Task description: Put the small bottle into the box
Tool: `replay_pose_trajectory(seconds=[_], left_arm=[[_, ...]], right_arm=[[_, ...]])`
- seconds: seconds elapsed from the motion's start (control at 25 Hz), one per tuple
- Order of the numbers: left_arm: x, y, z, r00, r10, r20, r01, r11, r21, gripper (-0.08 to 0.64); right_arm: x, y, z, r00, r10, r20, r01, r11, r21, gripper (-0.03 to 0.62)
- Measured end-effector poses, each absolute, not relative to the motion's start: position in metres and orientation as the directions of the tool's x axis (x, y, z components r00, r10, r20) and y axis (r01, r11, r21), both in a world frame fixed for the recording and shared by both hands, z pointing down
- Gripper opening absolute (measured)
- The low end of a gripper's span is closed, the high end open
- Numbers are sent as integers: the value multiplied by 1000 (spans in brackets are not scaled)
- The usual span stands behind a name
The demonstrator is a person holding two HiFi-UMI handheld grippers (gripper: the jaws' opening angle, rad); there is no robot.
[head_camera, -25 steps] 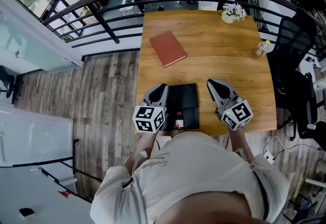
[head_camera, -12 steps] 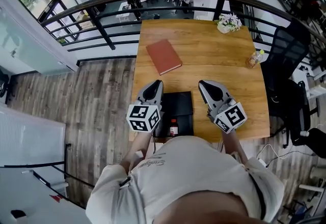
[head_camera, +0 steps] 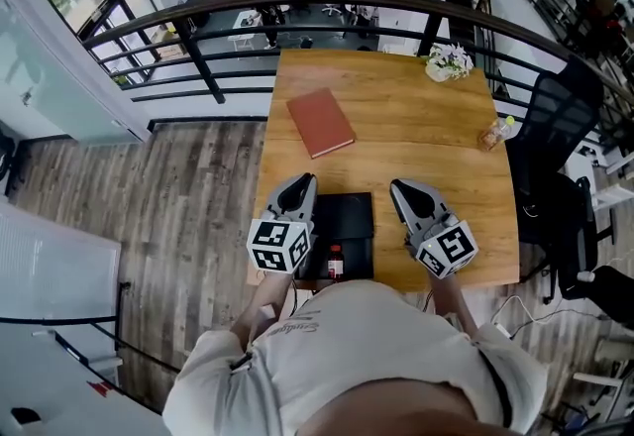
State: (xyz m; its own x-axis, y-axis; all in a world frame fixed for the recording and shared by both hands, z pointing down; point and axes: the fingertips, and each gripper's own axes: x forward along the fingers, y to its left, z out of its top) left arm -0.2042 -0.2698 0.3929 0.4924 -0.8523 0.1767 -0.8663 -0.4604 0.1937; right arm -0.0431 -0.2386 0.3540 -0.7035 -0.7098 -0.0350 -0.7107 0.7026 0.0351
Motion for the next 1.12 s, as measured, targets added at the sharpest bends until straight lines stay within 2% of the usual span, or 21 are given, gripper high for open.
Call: replay_pose_trajectory(seconds=[1.12], left_arm=[[-212,-248,393,556,-809,189,-826,-513,232,38]], right_arm=[[-73,-221,351,-703,-711,-31,-711,702,37,-5]])
